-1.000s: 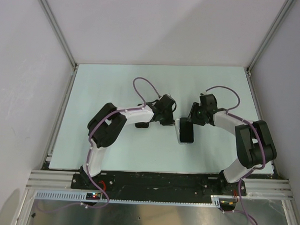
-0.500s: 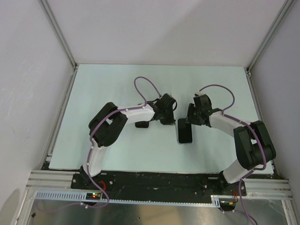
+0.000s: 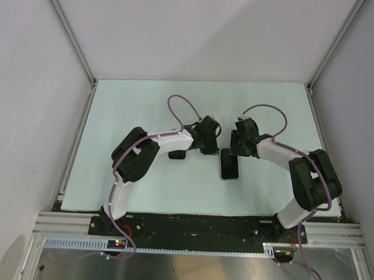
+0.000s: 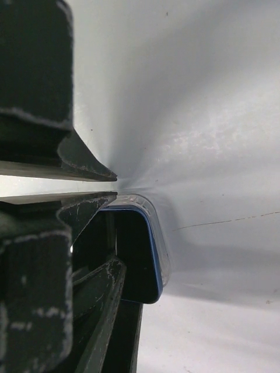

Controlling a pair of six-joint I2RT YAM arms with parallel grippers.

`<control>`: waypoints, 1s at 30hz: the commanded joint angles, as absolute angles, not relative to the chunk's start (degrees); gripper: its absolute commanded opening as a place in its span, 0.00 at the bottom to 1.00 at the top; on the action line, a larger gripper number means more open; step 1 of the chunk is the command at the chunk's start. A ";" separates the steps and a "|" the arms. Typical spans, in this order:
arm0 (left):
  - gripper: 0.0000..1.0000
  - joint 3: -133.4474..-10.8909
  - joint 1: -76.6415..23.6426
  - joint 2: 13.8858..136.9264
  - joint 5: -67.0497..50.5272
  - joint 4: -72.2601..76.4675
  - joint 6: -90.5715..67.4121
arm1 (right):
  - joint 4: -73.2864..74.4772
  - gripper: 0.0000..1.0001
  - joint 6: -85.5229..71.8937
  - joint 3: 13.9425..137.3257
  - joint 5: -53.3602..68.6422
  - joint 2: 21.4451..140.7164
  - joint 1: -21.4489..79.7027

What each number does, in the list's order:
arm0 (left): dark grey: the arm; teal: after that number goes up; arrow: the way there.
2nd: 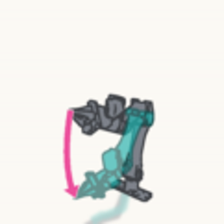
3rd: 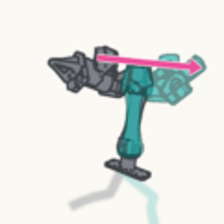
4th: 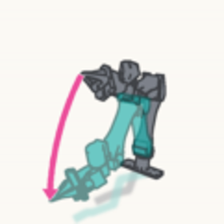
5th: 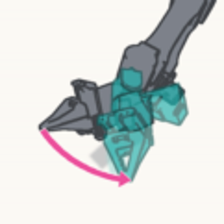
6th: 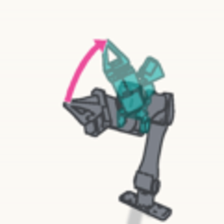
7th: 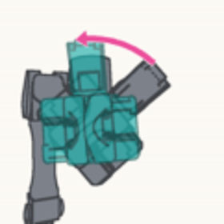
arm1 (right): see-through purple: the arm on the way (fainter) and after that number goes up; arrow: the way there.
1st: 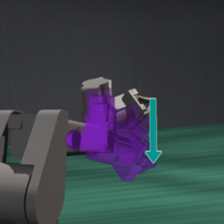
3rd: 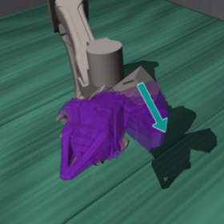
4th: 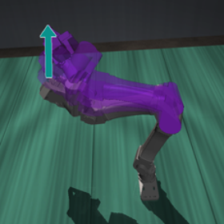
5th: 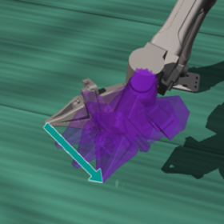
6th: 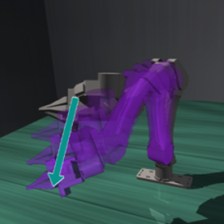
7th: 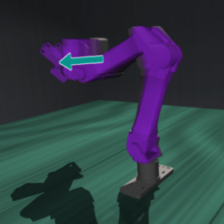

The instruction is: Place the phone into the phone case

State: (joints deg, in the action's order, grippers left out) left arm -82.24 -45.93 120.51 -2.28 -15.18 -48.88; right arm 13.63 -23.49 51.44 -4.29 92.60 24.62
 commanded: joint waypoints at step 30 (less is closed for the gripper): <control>0.11 -75.07 -46.63 113.82 -7.95 -11.92 -48.45 | 20.73 0.50 -26.28 48.33 -3.07 81.84 22.68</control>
State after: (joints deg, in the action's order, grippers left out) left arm -76.71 -46.04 117.30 -6.59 -13.52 -48.07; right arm 19.53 -25.43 50.50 -4.05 84.18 23.00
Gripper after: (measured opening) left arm 0.120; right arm 0.511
